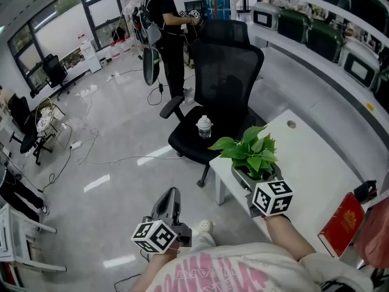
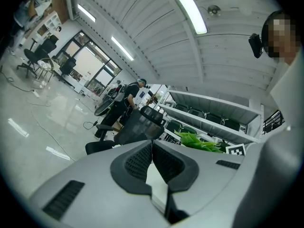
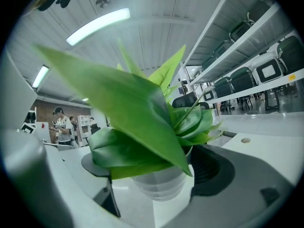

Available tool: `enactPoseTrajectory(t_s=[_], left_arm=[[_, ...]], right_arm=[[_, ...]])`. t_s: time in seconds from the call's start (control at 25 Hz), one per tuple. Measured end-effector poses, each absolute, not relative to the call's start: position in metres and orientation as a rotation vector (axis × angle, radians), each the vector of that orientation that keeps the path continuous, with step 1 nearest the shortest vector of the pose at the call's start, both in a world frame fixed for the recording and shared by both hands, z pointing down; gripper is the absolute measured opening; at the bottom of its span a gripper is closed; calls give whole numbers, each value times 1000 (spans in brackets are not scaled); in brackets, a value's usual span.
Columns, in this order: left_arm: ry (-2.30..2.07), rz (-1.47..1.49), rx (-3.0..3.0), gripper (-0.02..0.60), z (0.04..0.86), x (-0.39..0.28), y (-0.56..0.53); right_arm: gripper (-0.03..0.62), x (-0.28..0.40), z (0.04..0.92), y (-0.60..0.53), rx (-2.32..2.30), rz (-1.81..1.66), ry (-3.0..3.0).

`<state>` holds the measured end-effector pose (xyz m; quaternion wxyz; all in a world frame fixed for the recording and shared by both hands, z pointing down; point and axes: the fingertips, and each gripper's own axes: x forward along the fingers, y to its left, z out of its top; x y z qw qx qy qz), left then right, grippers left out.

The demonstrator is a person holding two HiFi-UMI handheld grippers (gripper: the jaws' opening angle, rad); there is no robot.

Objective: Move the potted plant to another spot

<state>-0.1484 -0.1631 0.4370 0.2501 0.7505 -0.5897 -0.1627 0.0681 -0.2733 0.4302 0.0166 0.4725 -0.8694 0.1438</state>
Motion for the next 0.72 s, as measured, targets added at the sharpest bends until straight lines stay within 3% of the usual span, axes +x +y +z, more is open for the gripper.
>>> enactPoseTrajectory(t_s=[0.72], left_arm=[[-1546, -390, 2136, 25, 445, -155, -237]], right_arm=[[497, 56, 469, -324, 1473, 491, -2696]])
